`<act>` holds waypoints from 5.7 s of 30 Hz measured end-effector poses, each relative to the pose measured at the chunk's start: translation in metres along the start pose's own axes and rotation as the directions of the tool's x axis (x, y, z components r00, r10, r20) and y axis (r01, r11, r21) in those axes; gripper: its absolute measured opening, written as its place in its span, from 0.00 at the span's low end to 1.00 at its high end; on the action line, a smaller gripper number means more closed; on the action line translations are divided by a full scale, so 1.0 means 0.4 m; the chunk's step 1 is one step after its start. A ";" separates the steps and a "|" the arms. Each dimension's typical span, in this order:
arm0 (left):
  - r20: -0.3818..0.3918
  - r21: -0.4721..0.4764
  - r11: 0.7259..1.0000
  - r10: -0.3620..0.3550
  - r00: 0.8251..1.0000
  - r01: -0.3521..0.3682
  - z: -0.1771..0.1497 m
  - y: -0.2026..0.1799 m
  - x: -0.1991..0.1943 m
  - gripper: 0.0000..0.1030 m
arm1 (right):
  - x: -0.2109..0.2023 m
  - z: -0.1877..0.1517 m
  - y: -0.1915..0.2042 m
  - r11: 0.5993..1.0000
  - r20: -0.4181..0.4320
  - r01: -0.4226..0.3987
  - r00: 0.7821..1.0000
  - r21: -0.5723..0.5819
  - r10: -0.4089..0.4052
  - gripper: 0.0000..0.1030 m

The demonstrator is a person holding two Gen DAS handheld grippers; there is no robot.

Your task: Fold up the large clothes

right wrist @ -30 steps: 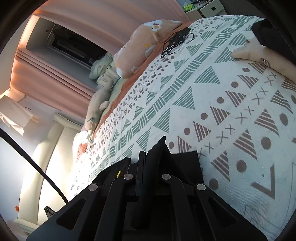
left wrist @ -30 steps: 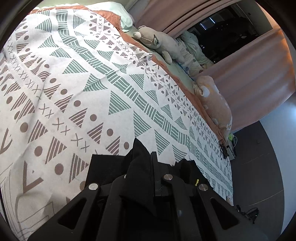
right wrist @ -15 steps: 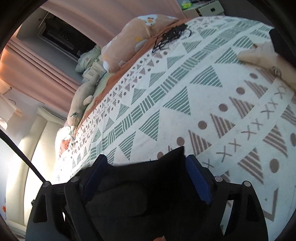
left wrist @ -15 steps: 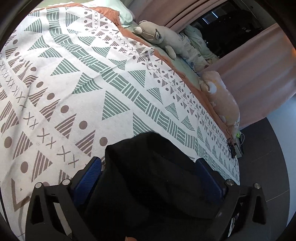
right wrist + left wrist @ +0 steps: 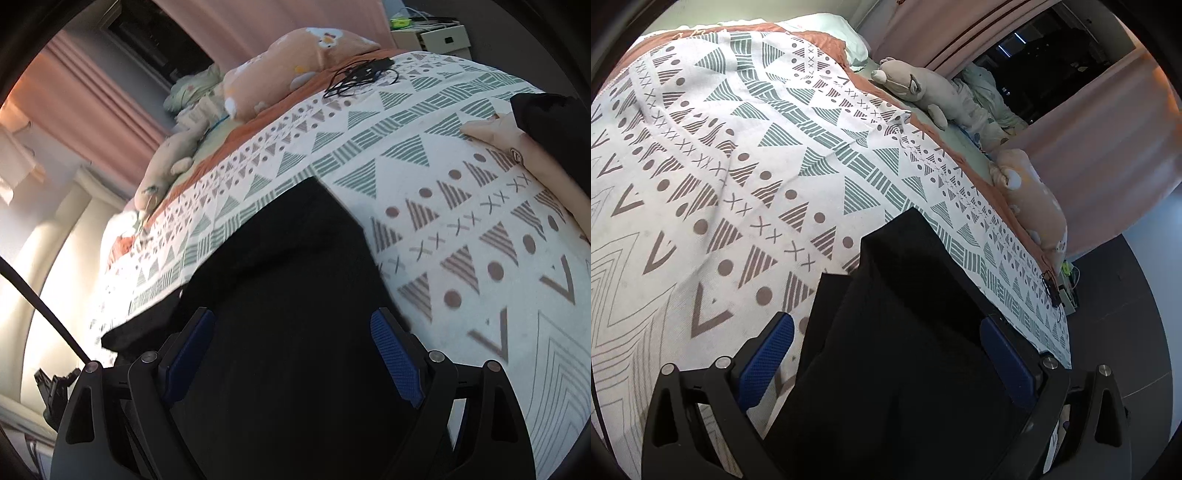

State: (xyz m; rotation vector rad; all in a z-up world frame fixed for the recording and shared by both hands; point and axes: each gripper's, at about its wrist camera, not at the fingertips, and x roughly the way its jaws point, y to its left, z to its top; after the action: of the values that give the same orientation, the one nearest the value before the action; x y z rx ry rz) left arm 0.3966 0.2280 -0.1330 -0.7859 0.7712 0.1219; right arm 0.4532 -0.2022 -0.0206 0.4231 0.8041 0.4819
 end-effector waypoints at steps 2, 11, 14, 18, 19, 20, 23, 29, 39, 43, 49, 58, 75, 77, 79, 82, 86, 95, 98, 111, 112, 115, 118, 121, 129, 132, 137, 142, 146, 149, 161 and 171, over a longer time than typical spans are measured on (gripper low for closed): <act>0.006 0.002 1.000 0.009 1.000 -0.009 -0.026 0.011 -0.034 1.00 | -0.022 -0.027 0.031 1.000 -0.012 0.003 1.000 -0.026 -0.004 0.83; -0.014 -0.027 1.000 -0.005 1.000 0.005 -0.144 0.089 -0.148 1.00 | -0.100 -0.175 0.166 0.991 -0.084 -0.007 0.996 -0.131 -0.004 0.83; -0.020 -0.053 0.998 -0.016 1.000 0.015 -0.175 0.127 -0.174 0.99 | -0.116 -0.230 0.217 0.984 -0.108 -0.005 0.994 -0.177 -0.015 0.83; -0.038 -0.066 0.997 -0.030 0.999 0.028 -0.219 0.161 -0.198 0.96 | -0.131 -0.301 0.281 0.973 -0.147 -0.015 0.989 -0.229 -0.020 0.83; -0.041 -0.069 0.997 -0.032 0.999 0.030 -0.228 0.166 -0.203 0.96 | -0.132 -0.318 0.297 0.969 -0.157 -0.014 0.987 -0.245 -0.025 0.79; -0.046 -0.075 0.997 -0.038 0.998 0.035 -0.239 0.175 -0.205 0.94 | -0.131 -0.332 0.310 0.966 -0.170 -0.015 0.985 -0.258 -0.031 0.75; -0.071 -0.098 0.994 -0.049 0.996 0.042 -0.271 0.200 -0.200 0.84 | -0.119 -0.382 0.346 0.955 -0.212 -0.017 0.976 -0.296 -0.049 0.72; -0.113 -0.128 0.989 -0.092 0.989 0.077 -0.319 0.237 -0.180 0.76 | -0.090 -0.465 0.411 0.928 -0.248 0.007 0.963 -0.372 -0.107 0.71; -0.164 -0.178 0.978 -0.141 0.976 0.112 -0.352 0.255 -0.119 0.72 | 0.066 -0.520 0.480 0.874 -0.281 0.097 0.925 -0.476 -0.256 0.66; -0.163 -0.188 0.974 -0.158 0.974 0.127 -0.342 0.245 -0.096 0.72 | 0.114 -0.491 0.499 0.869 -0.272 0.122 0.921 -0.480 -0.279 0.63; -0.148 -0.207 0.969 -0.168 0.975 0.136 -0.323 0.228 -0.056 0.71 | 0.189 -0.444 0.521 0.860 -0.265 0.151 0.913 -0.488 -0.311 0.58; -0.139 -0.231 0.968 -0.137 0.981 0.102 -0.324 0.232 -0.043 0.52 | 0.315 -0.341 0.535 0.853 -0.247 0.186 0.908 -0.487 -0.339 0.57; -0.140 -0.310 0.951 -0.062 0.988 0.016 -0.326 0.227 -0.034 0.51 | 0.609 -0.124 0.586 0.881 -0.236 0.204 0.916 -0.426 -0.326 0.45; -0.140 -0.320 0.947 -0.065 0.988 0.017 -0.323 0.227 -0.030 0.51 | 0.659 -0.103 0.595 0.878 -0.227 0.213 0.915 -0.428 -0.333 0.45; -0.135 -0.332 0.943 -0.075 0.988 0.026 -0.321 0.230 -0.024 0.51 | 0.695 -0.089 0.601 0.877 -0.216 0.231 0.914 -0.422 -0.345 0.45; -0.125 -0.342 0.939 -0.088 0.988 0.040 -0.318 0.233 -0.012 0.51 | 0.749 -0.070 0.611 0.872 -0.203 0.238 0.915 -0.427 -0.349 0.45; -0.125 -0.340 0.939 -0.098 0.987 0.051 -0.313 0.232 -0.013 0.45 | 0.768 -0.061 0.608 0.892 -0.196 0.240 0.923 -0.383 -0.332 0.45; -0.112 -0.363 0.918 -0.213 0.971 0.160 -0.291 0.228 -0.031 0.17 | 0.585 -0.134 0.589 0.923 -0.149 0.221 0.949 -0.315 -0.278 0.45; -0.087 -0.342 0.919 -0.237 0.968 0.195 -0.280 0.206 -0.053 0.14 | 0.493 -0.152 0.577 0.932 -0.143 0.195 0.958 -0.306 -0.248 0.45; -0.015 -0.285 0.935 -0.226 0.974 0.212 -0.280 0.173 -0.176 0.11 | 0.185 -0.295 0.541 0.961 -0.177 0.078 0.976 -0.265 -0.128 0.45; -0.009 -0.284 0.935 -0.225 0.974 0.213 -0.279 0.179 -0.186 0.11 | 0.167 -0.306 0.535 0.963 -0.178 0.071 0.977 -0.261 -0.120 0.45; 0.013 -0.282 0.935 -0.219 0.976 0.213 -0.273 0.193 -0.228 0.11 | 0.101 -0.351 0.529 0.964 -0.176 0.058 0.979 -0.261 -0.106 0.45; 0.032 -0.274 0.935 -0.227 0.973 0.227 -0.266 0.204 -0.264 0.11 | 0.075 -0.381 0.515 0.975 -0.194 0.020 0.979 -0.223 -0.065 0.45; 0.050 -0.260 0.937 -0.229 0.972 0.234 -0.261 0.206 -0.287 0.11 | 0.075 -0.394 0.508 0.984 -0.201 0.008 0.979 -0.179 -0.044 0.45; 0.057 -0.201 0.950 -0.233 0.971 0.240 -0.245 0.161 -0.307 0.11 | 0.138 -0.435 0.481 0.991 -0.252 -0.057 0.967 -0.125 0.024 0.45; 0.055 -0.174 0.952 -0.244 0.968 0.250 -0.235 0.127 -0.305 0.11 | 0.176 -0.448 0.465 0.990 -0.276 -0.054 0.961 -0.128 0.017 0.43; 0.043 -0.092 0.963 -0.251 0.967 0.254 -0.234 0.054 -0.313 0.11 | 0.227 -0.451 0.395 0.997 -0.294 -0.055 0.955 -0.048 0.038 0.37; 0.035 -0.035 0.964 -0.263 0.964 0.264 -0.237 -0.011 -0.324 0.11 | 0.224 -0.420 0.351 0.996 -0.290 -0.084 0.954 -0.001 0.080 0.37; 0.035 0.001 0.962 -0.274 0.961 0.274 -0.244 -0.061 -0.341 0.11 | 0.199 -0.400 0.328 0.994 -0.277 -0.107 0.955 0.001 0.103 0.37; 0.024 0.028 0.959 -0.284 0.959 0.283 -0.250 -0.109 -0.343 0.11 | 0.209 -0.417 0.307 0.995 -0.287 -0.101 0.953 -0.005 0.095 0.37; -0.055 0.154 0.936 -0.311 0.949 0.316 -0.297 -0.321 -0.304 0.11 | 0.253 -0.399 0.199 0.989 -0.315 -0.138 0.938 0.051 0.147 0.37; -0.158 0.221 0.917 -0.303 0.940 0.333 -0.366 -0.479 -0.196 0.11 | 0.025 -0.308 -0.058 0.963 -0.095 -0.159 0.979 0.215 0.183 0.39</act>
State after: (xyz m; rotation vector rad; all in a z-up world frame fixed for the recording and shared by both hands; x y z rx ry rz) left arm 0.3262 0.0057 -0.0338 -0.6769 0.7451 -0.3133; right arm 0.3710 -0.1939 -0.1151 0.6669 0.9370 0.5897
